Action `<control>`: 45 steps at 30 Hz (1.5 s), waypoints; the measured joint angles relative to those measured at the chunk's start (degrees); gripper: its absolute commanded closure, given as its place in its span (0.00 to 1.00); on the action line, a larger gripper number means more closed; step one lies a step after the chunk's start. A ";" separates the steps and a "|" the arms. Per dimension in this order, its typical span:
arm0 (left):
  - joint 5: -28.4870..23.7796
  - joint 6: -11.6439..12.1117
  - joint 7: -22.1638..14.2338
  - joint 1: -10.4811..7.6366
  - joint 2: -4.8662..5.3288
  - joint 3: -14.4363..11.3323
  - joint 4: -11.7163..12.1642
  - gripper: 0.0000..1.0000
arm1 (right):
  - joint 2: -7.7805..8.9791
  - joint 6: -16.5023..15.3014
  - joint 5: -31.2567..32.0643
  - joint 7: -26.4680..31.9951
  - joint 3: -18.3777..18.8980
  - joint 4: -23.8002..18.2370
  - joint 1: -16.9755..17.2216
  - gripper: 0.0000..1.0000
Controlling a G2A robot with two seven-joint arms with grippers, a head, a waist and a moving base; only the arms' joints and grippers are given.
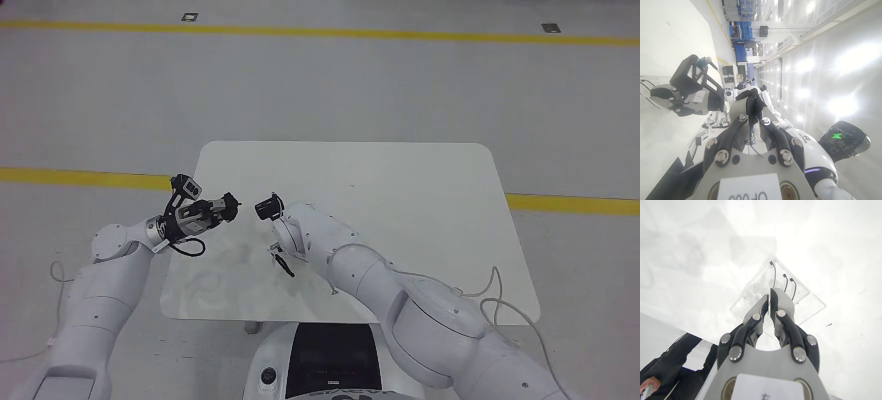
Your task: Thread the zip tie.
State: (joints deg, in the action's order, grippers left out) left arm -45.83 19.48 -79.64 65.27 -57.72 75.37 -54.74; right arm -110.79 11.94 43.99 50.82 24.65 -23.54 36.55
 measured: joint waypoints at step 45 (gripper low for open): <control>0.00 0.00 0.00 0.00 0.00 0.00 0.00 1.00 | -2.02 1.76 3.45 0.55 -0.81 2.30 0.89 0.81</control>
State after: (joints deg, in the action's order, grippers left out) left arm -45.83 19.48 -79.64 65.27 -57.72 75.37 -54.74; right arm -112.81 13.70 47.43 51.38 23.85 -21.23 37.44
